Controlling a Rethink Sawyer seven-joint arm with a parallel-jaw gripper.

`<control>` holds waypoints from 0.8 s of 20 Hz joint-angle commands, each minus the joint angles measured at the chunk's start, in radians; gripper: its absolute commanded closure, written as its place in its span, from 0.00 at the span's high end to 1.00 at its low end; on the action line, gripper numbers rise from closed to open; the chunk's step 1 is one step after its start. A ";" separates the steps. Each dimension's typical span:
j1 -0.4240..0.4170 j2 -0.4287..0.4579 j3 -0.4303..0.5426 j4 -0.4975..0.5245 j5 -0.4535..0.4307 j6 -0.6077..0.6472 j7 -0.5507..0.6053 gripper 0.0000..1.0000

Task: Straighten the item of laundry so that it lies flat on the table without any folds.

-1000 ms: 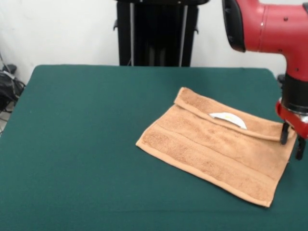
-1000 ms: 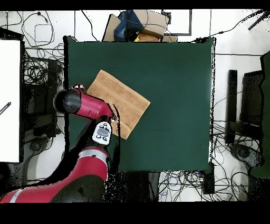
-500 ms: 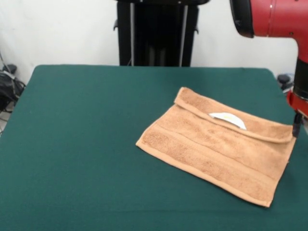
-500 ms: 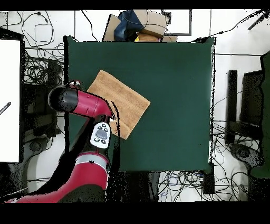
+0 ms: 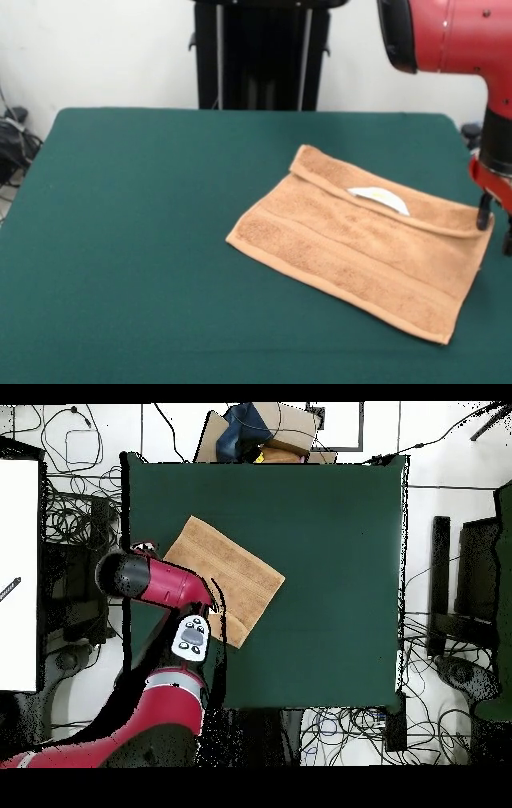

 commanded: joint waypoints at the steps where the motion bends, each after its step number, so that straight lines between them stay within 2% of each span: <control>1: 0.043 0.069 0.008 0.049 -0.016 -0.005 0.146 1.00; 6: 0.046 0.025 0.019 0.112 -0.017 -0.027 0.142 1.00; 16: 0.046 0.024 0.044 0.150 -0.011 -0.091 0.144 1.00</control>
